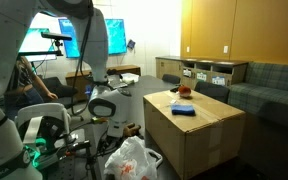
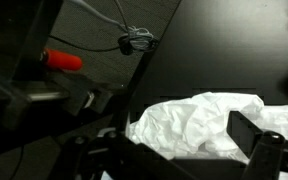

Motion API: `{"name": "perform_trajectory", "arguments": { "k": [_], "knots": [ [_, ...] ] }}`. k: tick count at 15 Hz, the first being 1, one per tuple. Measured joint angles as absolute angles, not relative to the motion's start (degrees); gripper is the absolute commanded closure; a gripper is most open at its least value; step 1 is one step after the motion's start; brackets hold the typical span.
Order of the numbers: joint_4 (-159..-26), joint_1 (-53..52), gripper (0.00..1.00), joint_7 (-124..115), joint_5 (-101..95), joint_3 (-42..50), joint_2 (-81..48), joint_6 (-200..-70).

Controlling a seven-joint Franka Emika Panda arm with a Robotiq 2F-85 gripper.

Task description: Put the objects on the table on top of the box and put the objects on the box on the table

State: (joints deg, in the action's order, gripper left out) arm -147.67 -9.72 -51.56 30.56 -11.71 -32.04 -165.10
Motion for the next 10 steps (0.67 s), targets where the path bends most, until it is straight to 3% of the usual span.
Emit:
{"name": "perform_trajectory", "arguments": {
  "k": [10],
  "knots": [
    [-142.6, -10.3, 0.0, -52.3, 27.8, -2.0, -38.1, -170.7]
  ]
}}
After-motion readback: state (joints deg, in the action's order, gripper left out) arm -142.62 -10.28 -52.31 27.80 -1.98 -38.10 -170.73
